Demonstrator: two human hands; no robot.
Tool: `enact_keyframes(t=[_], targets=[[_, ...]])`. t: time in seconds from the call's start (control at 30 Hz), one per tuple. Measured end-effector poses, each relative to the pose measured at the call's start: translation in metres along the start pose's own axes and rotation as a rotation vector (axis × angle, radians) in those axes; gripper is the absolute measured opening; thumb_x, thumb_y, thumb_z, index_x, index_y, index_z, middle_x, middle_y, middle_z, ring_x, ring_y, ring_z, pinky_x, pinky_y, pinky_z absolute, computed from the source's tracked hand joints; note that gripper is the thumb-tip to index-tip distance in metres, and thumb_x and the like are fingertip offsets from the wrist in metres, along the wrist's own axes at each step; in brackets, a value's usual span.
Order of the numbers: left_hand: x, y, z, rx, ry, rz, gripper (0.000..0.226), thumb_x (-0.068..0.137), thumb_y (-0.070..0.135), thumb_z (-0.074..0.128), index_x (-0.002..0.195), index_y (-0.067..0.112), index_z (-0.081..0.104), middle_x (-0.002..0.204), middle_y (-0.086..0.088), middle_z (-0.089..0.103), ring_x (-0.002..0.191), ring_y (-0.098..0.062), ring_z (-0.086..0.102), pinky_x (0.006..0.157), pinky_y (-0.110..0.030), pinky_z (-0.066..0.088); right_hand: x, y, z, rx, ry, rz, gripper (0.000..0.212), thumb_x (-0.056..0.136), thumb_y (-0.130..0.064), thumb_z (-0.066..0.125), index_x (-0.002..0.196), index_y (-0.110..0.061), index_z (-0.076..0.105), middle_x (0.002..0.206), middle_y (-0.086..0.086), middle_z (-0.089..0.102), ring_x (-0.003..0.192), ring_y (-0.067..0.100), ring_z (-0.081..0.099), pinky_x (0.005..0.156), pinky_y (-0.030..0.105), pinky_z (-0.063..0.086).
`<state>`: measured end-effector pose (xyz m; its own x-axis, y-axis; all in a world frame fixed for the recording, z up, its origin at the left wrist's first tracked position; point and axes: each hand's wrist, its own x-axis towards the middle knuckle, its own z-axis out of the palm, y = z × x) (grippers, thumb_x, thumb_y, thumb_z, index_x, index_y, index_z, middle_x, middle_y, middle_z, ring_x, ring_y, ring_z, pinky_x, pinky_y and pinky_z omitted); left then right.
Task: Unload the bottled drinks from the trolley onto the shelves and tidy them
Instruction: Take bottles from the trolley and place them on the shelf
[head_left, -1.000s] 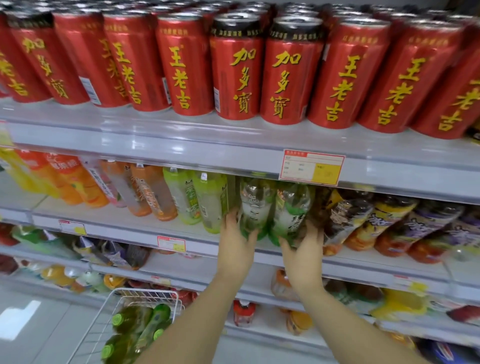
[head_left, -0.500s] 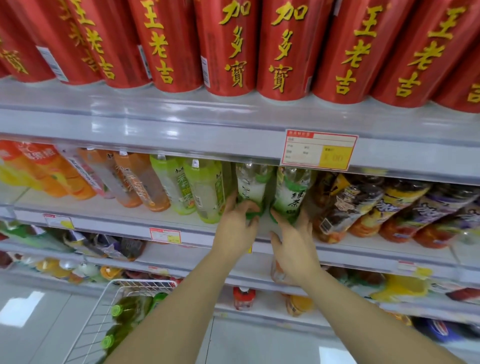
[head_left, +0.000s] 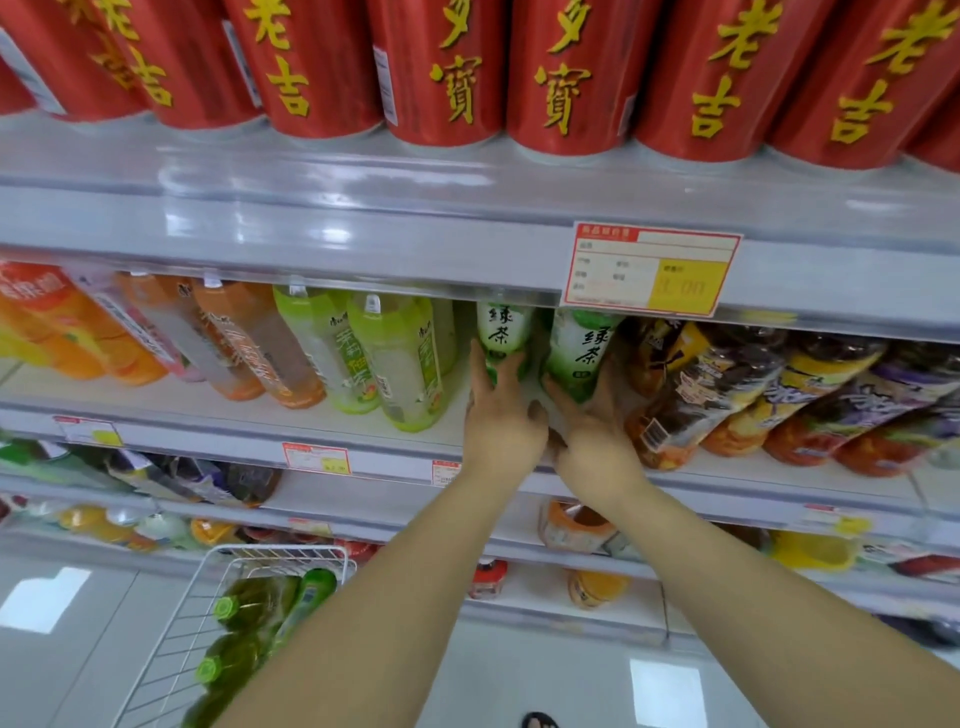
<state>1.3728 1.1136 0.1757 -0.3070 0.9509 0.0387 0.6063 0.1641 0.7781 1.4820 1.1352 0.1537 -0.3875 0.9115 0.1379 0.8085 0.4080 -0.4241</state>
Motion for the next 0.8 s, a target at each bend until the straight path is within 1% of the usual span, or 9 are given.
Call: enact_keyframes(t=[0.17,0.27,0.33,0.4,0.5,0.57,0.67,0.73,0.8], targets=[[0.043,0.003,-0.009,0.118,-0.158,0.011,0.063,0.091,0.006,0.047,0.146,0.029,0.026,0.157,-0.003,-0.012,0.123,-0.029,0.049,0.093,-0.032,0.042,0.020,0.001,-0.003,-0.038,-0.092,0.087,0.067,0.091,-0.016,0.049,0.145,-0.043,0.020,0.152,0.009,-0.026,0.144,0.032,0.002,0.105,0.036,0.040],[0.047,0.009,-0.017,0.193,-0.219,0.010,0.066,0.094,0.007,0.043,0.149,0.030,0.014,0.158,-0.006,-0.013,0.113,-0.028,0.056,0.078,-0.024,0.042,0.031,-0.003,-0.008,-0.073,-0.152,0.143,0.067,0.093,-0.017,0.046,0.145,-0.044,0.014,0.152,0.007,-0.029,0.145,0.030,0.000,0.107,0.034,0.034],[0.033,0.006,-0.022,0.189,-0.202,0.010,0.062,0.094,0.008,0.043,0.148,0.028,0.020,0.159,-0.004,-0.002,0.120,-0.025,0.051,0.074,-0.019,0.037,0.032,-0.006,-0.011,-0.067,-0.181,0.171,0.067,0.094,-0.016,0.045,0.146,-0.043,0.013,0.152,0.008,-0.029,0.145,0.030,0.001,0.106,0.033,0.035],[0.007,-0.006,-0.029,0.136,-0.128,0.091,0.053,0.092,0.006,0.045,0.142,0.021,0.037,0.154,-0.004,0.019,0.125,-0.022,0.045,0.083,-0.019,0.036,0.024,-0.008,-0.011,-0.029,-0.172,0.180,0.063,0.094,-0.016,0.043,0.146,-0.039,0.017,0.153,0.012,-0.025,0.145,0.030,0.004,0.105,0.032,0.038],[-0.051,-0.035,-0.049,-0.020,-0.024,0.214,0.038,0.089,0.000,0.047,0.122,0.015,0.058,0.132,-0.003,0.047,0.110,-0.013,0.050,0.086,-0.016,0.039,-0.010,-0.024,-0.011,-0.021,-0.036,0.062,0.050,0.092,-0.014,0.048,0.140,-0.027,0.040,0.155,0.023,-0.001,0.141,0.034,0.022,0.103,0.037,0.041],[-0.093,-0.061,-0.068,-0.049,0.034,0.228,0.031,0.089,0.000,0.048,0.112,0.015,0.063,0.116,0.002,0.056,0.101,-0.006,0.052,0.082,-0.011,0.039,-0.041,-0.042,-0.007,0.062,0.010,-0.057,0.041,0.088,-0.008,0.053,0.127,-0.021,0.057,0.151,0.019,0.023,0.133,0.035,0.033,0.105,0.039,0.037],[-0.155,-0.117,-0.096,-0.045,0.101,0.054,0.028,0.089,0.003,0.051,0.108,0.017,0.066,0.105,0.006,0.062,0.096,-0.006,0.057,0.083,-0.019,0.046,-0.085,-0.075,0.018,0.155,-0.050,-0.251,0.029,0.080,-0.005,0.059,0.106,-0.016,0.068,0.125,0.012,0.055,0.115,0.034,0.051,0.098,0.037,0.040],[-0.193,-0.156,-0.116,-0.037,0.163,-0.104,0.030,0.086,0.002,0.053,0.107,0.018,0.067,0.103,0.007,0.063,0.094,-0.005,0.058,0.085,-0.023,0.048,-0.105,-0.100,0.046,0.211,-0.150,-0.322,0.025,0.077,-0.008,0.058,0.098,-0.016,0.070,0.105,0.006,0.065,0.101,0.025,0.057,0.091,0.027,0.040],[-0.231,-0.192,-0.131,0.002,0.210,-0.287,0.030,0.088,0.001,0.053,0.106,0.021,0.066,0.102,0.011,0.062,0.090,-0.003,0.058,0.077,-0.016,0.046,-0.121,-0.126,0.077,0.230,-0.303,-0.363,0.024,0.079,-0.009,0.057,0.098,-0.016,0.071,0.099,0.002,0.067,0.096,0.020,0.057,0.088,0.026,0.042]])
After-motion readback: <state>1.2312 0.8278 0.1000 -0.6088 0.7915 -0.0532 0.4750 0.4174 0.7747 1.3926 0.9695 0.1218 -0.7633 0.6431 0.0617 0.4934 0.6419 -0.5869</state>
